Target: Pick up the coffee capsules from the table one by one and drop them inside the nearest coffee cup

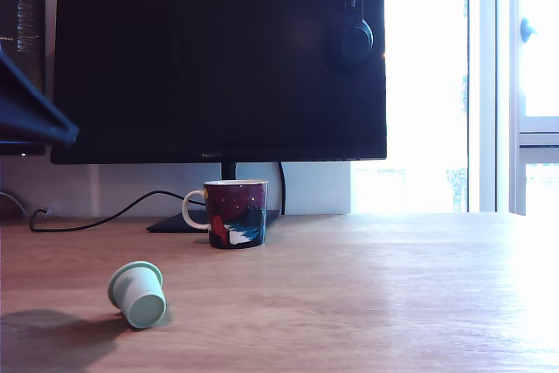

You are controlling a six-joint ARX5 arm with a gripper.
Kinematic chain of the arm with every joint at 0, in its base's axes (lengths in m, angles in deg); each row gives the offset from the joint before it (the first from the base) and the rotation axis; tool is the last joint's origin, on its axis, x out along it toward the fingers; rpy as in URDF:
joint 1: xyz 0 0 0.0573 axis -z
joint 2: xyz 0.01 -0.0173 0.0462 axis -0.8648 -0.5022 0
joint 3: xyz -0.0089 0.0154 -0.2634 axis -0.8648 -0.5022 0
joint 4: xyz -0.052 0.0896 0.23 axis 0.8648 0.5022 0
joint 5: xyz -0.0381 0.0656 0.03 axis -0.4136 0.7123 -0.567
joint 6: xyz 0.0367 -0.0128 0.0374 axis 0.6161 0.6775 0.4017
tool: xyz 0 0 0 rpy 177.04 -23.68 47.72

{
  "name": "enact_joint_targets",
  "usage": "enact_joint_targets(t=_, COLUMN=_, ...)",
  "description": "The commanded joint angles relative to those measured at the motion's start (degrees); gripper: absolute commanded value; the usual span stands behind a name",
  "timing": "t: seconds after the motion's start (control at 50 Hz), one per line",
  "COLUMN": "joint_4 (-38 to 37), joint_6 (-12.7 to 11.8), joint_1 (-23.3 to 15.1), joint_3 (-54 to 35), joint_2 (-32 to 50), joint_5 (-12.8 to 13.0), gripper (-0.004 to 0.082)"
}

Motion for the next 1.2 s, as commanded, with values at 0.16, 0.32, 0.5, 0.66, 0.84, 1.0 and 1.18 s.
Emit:
enact_joint_targets(t=0.16, joint_4=1.2, joint_6=-2.6, joint_1=6.1, joint_3=-2.3, joint_2=0.1, joint_5=5.2, gripper=-0.0019)
enact_joint_targets(t=0.32, joint_4=4.0, joint_6=-4.8, joint_1=8.5, joint_3=-3.3, joint_2=0.0, joint_5=5.3, gripper=0.006)
enact_joint_targets(t=0.5, joint_4=4.4, joint_6=-5.2, joint_1=8.9, joint_3=-3.3, joint_2=-0.9, joint_5=5.5, gripper=0.0808)
enact_joint_targets(t=0.66, joint_4=3.7, joint_6=-7.0, joint_1=9.0, joint_3=-3.3, joint_2=-3.1, joint_5=5.7, gripper=0.076)
enact_joint_targets(t=0.84, joint_4=2.8, joint_6=-7.4, joint_1=9.2, joint_3=-3.3, joint_2=-3.7, joint_5=8.9, gripper=0.076)
enact_joint_targets(t=1.0, joint_4=0.6, joint_6=-7.4, joint_1=9.2, joint_3=-3.3, joint_2=-3.7, joint_5=11.6, gripper=0.076)
enact_joint_targets(t=1.18, joint_4=-1.8, joint_6=-7.7, joint_1=9.2, joint_3=-3.5, joint_2=-3.7, joint_5=14.7, gripper=0.076)
